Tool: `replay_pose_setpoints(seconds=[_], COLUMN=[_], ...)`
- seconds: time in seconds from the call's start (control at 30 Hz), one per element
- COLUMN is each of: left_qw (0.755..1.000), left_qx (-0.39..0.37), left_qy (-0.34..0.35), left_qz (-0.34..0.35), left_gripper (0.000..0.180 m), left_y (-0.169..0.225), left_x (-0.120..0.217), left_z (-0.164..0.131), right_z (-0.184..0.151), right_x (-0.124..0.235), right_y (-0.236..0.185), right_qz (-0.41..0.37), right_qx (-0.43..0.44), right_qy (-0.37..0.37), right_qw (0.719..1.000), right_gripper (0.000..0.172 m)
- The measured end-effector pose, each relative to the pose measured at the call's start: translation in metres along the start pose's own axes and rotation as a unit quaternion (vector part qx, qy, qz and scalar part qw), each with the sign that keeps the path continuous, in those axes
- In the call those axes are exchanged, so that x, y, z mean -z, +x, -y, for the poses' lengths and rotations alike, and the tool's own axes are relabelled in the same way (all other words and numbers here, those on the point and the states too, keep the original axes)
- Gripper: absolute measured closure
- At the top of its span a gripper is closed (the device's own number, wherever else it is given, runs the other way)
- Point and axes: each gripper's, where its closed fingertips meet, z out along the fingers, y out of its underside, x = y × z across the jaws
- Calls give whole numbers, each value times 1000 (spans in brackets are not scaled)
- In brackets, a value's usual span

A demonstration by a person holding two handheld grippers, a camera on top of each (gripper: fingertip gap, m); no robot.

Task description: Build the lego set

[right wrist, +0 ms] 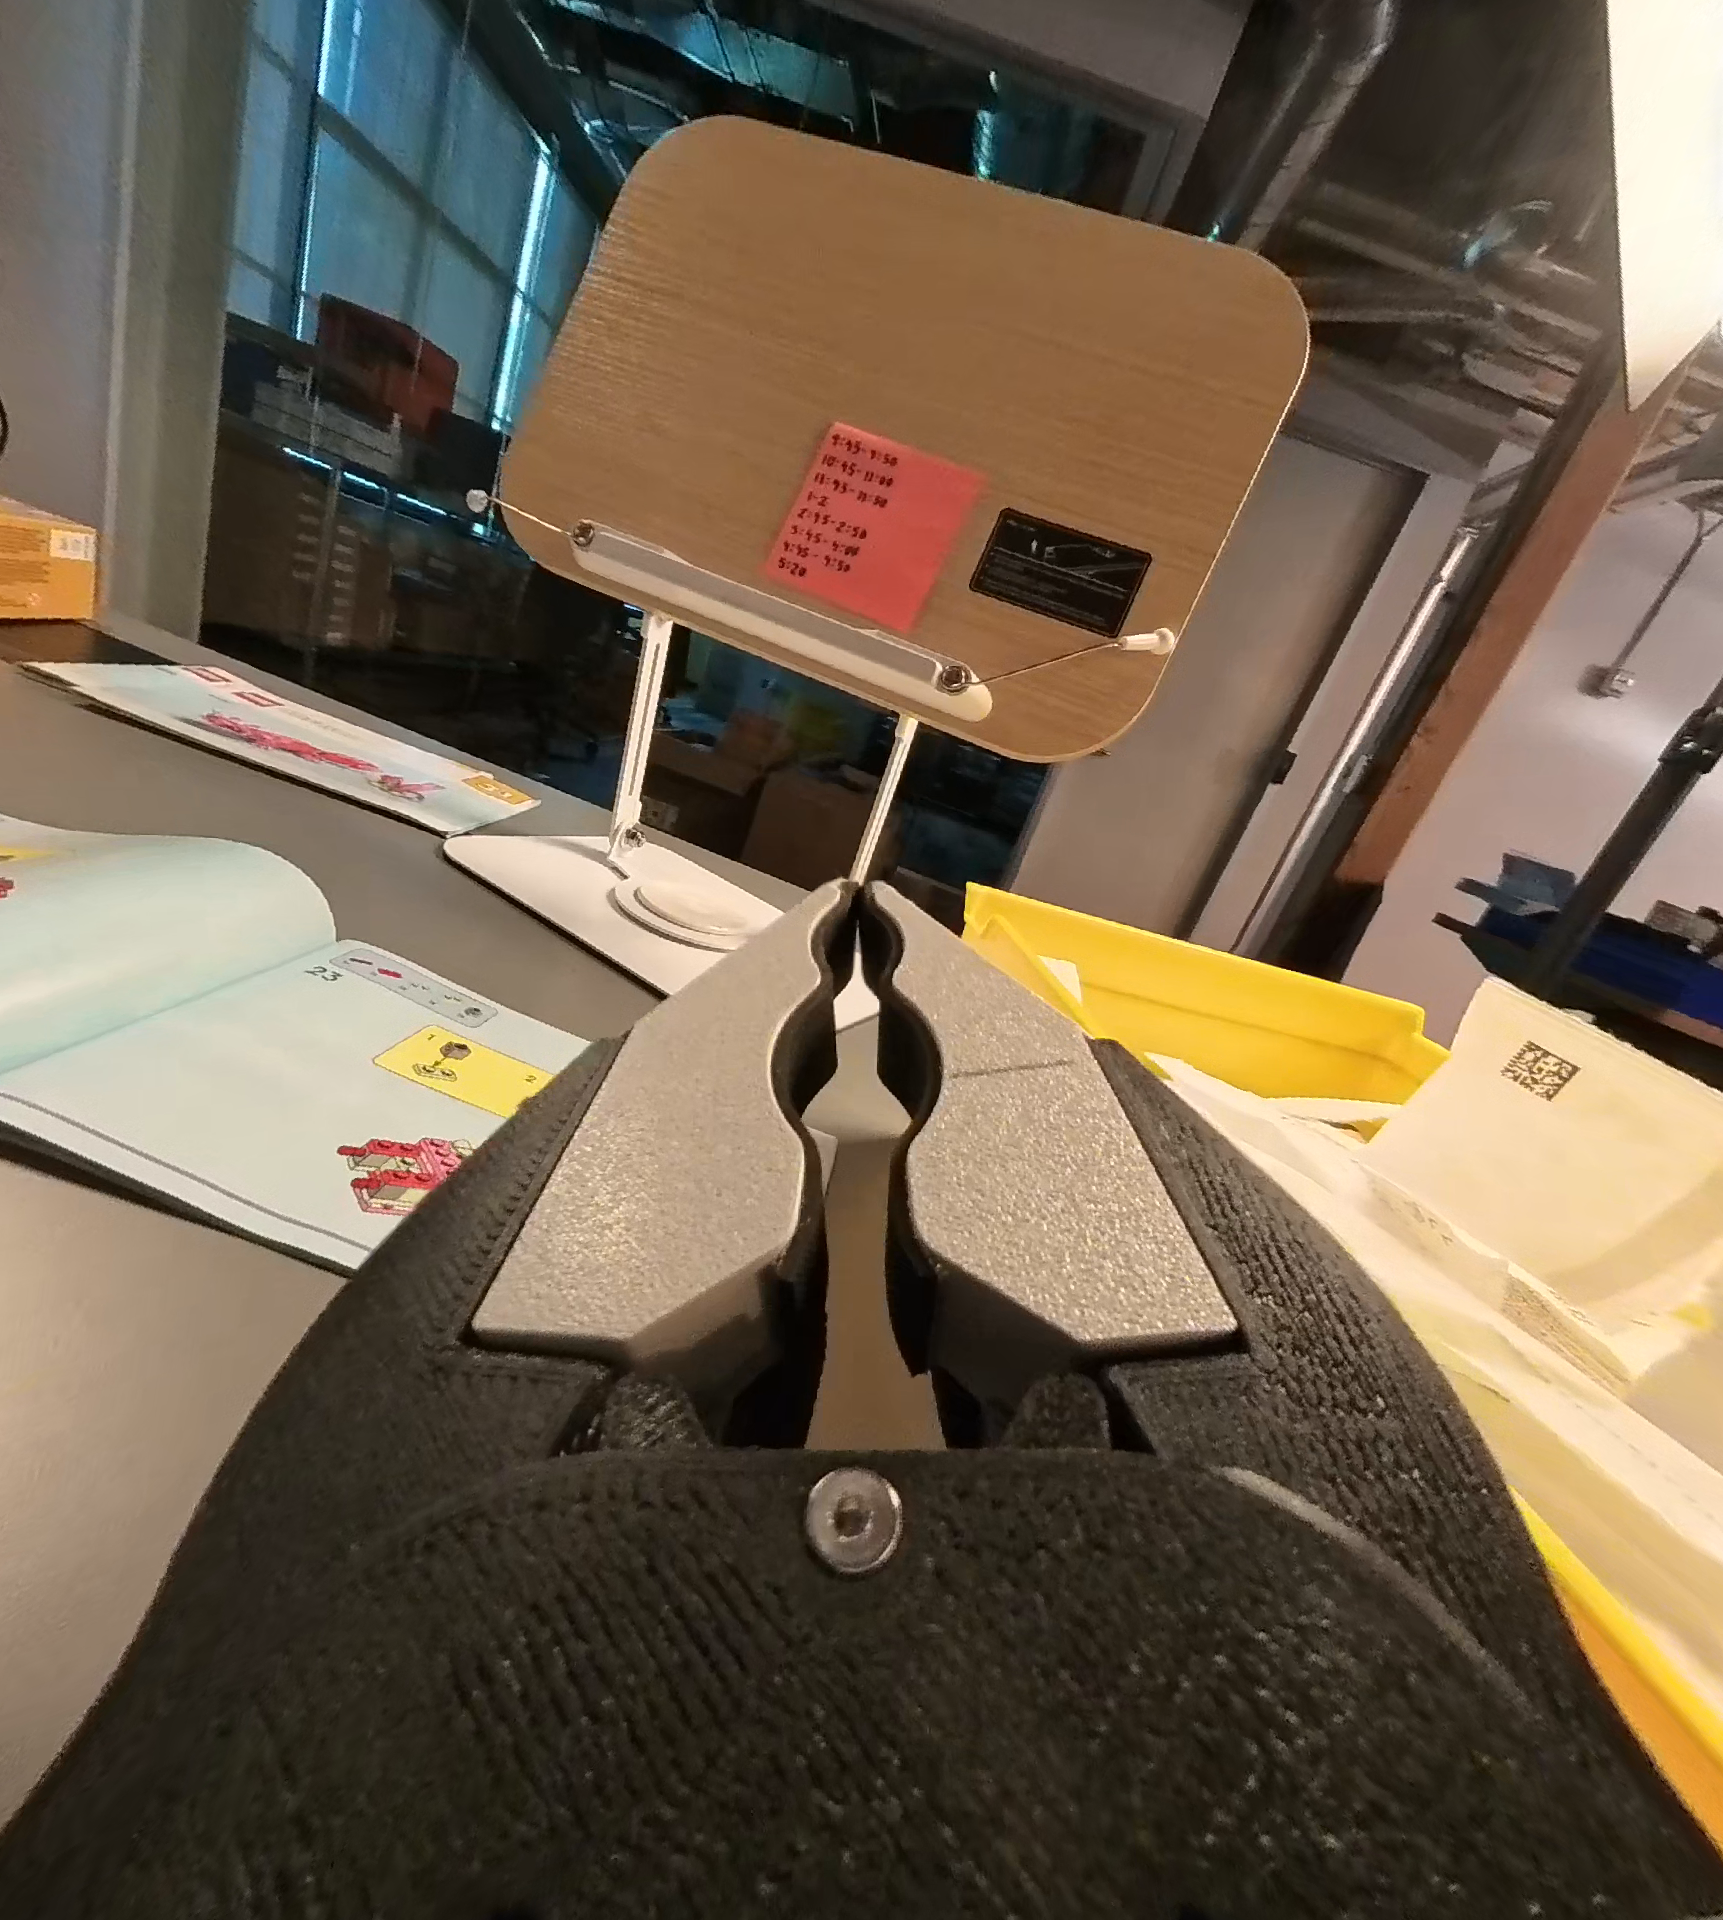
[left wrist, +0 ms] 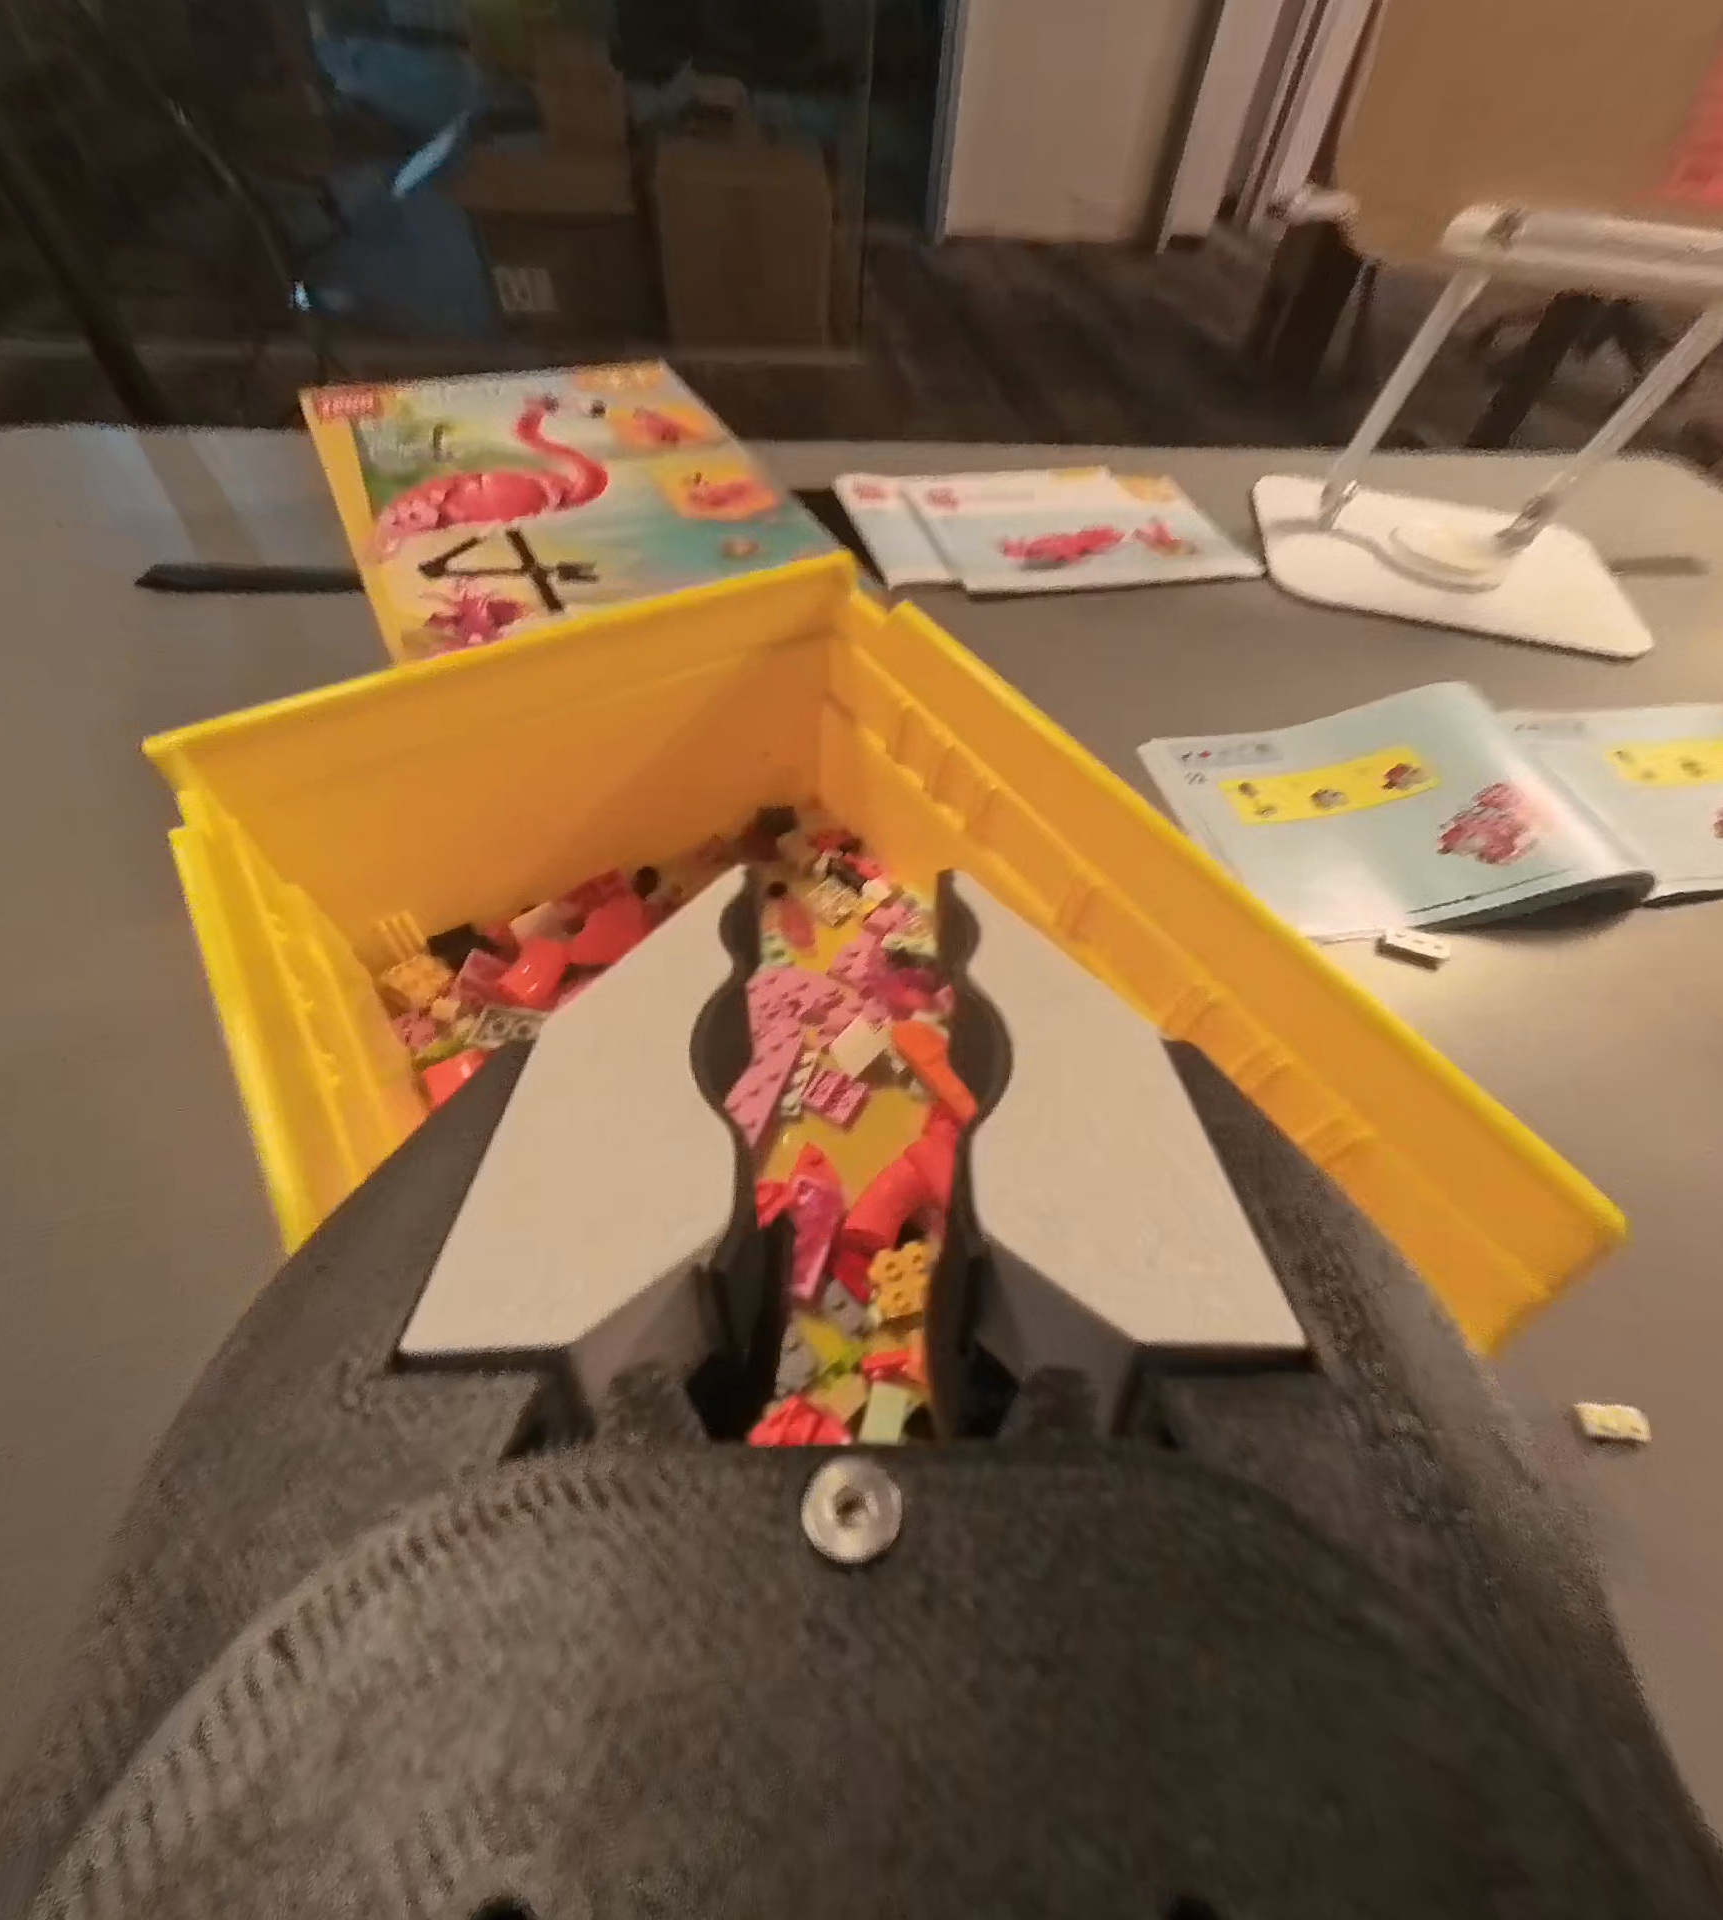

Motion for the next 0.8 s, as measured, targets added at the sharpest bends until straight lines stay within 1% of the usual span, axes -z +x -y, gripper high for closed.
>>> replay_pose_setpoints(seconds=[0.07, 0.17, 0.3, 0.4, 0.47, 0.57, 0.6, 0.7, 0.8], left_qw=[998, 983, 951, 920, 904, 875, 868, 867, 860], left_qx=[-4, -29, -33, -32, -28, 14, 26, 30, 32], left_qy=[-60, -179, -306, -390, -426, -477, -487, -493, -506], left_qz=[15, 3, -25, -19, -25, -86, -93, -66, -59], left_gripper=[155, 154, 146, 146, 147, 156, 156, 158, 164], left_y=[-12, -17, -15, -20, -20, 0, 3, -6, -10], left_x=[-6, -18, -26, -24, -25, -27, -30, -43, -47], left_z=[-8, -30, -57, -76, -85, -101, -105, -111, -116], right_z=[0, 1, 0, 0, 0, 0, 0, 0, 0], right_x=[0, 0, 0, -1, -1, -1, -1, -1, -1], right_y=[-1, 0, 0, -1, -2, -2, -2, -3, -3], right_qz=[3, 2, 2, 5, 6, 7, 7, 8, 10], right_qx=[-3, -5, -4, -1, 1, 2, 2, 2, 3], right_qy=[1, 2, 2, 1, 1, 1, 1, 1, 1], right_qw=[1000, 1000, 1000, 1000, 1000, 1000, 1000, 1000, 1000], right_gripper=[172, 172, 172, 172, 172, 172, 172, 172, 172])
